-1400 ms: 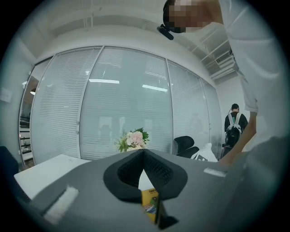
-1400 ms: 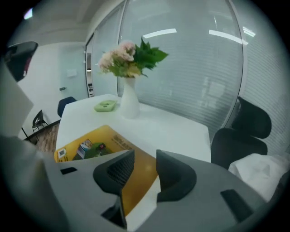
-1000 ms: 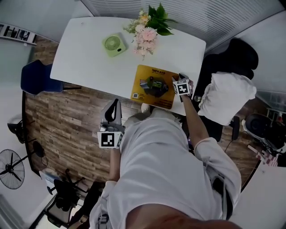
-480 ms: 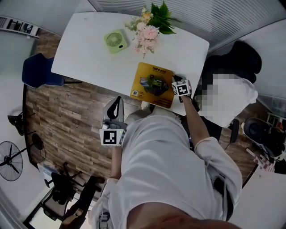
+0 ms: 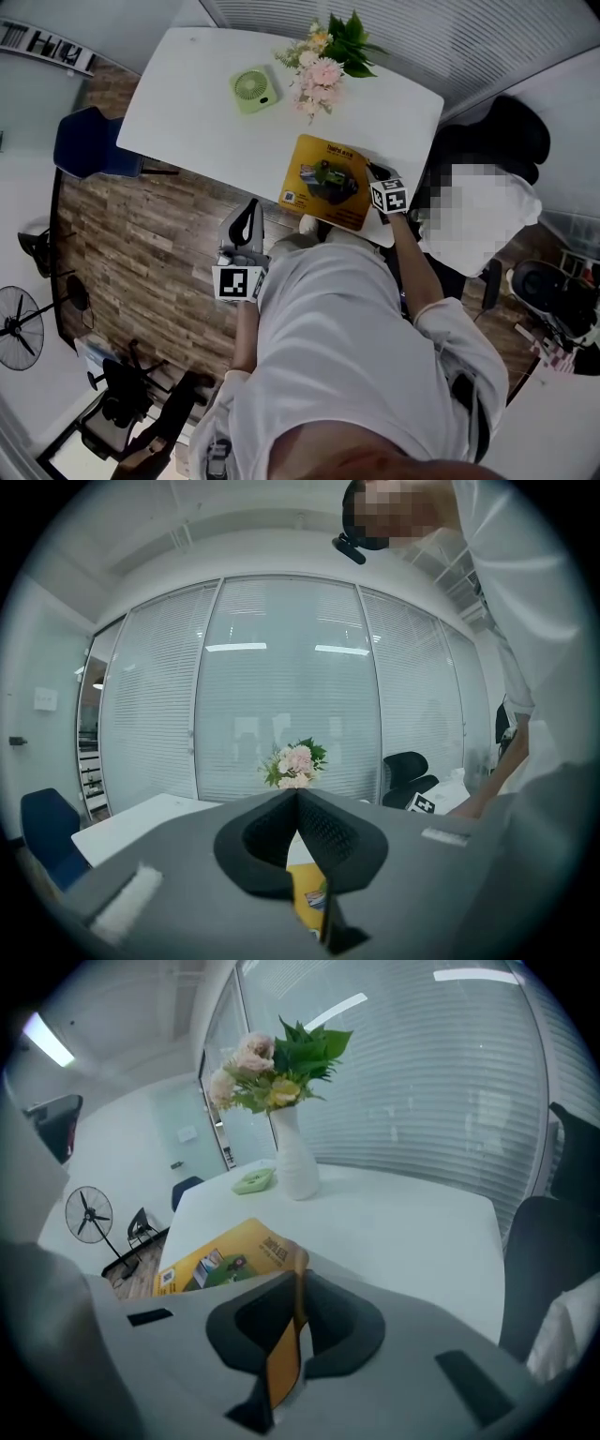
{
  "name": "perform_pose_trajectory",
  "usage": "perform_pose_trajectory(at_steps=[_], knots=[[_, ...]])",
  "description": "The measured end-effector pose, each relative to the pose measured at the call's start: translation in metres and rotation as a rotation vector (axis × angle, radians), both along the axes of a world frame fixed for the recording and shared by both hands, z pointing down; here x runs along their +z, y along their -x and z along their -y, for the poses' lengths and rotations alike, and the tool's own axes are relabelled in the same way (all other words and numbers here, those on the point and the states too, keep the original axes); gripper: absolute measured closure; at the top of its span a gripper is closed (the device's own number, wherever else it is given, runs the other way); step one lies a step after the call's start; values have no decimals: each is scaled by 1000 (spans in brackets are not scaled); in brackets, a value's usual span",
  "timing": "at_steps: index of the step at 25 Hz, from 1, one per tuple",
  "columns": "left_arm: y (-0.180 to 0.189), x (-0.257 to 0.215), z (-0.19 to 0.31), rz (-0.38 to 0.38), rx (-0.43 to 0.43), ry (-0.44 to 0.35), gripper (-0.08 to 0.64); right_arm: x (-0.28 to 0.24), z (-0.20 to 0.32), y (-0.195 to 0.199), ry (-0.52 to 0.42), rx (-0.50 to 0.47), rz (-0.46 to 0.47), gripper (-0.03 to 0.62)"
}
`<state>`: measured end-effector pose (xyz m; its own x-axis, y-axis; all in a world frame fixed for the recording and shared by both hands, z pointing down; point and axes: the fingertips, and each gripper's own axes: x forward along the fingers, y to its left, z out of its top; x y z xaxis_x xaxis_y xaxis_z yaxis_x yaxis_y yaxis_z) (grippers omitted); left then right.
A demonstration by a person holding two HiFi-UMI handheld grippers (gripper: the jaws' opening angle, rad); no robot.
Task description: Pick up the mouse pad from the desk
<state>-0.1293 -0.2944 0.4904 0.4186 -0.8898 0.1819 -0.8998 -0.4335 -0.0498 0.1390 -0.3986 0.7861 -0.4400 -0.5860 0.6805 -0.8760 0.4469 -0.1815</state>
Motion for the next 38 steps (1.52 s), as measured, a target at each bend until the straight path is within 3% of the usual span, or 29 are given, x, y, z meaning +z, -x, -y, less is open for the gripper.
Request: perform_pose_trajectory(at_steps=[9, 16, 20, 30, 34, 38], knots=[[4, 2, 5, -20, -3, -11, 574, -94, -26, 34, -190, -63, 126, 565], [-8, -2, 18, -17, 41, -29, 574, -175, -52, 56, -333, -75, 222, 566], [-20, -8, 26, -12, 77, -42, 574, -219, -58, 49, -387, -29, 280, 566], [-58, -17, 41, 18, 172, -75, 574, -326, -53, 11, -627, 31, 298, 566], [-74, -27, 47, 20, 208, -99, 574, -367, -50, 0, -681, 52, 339, 566], [-86, -46, 53, -14, 222, -130, 574, -398, -47, -7, -758, 64, 297, 566]])
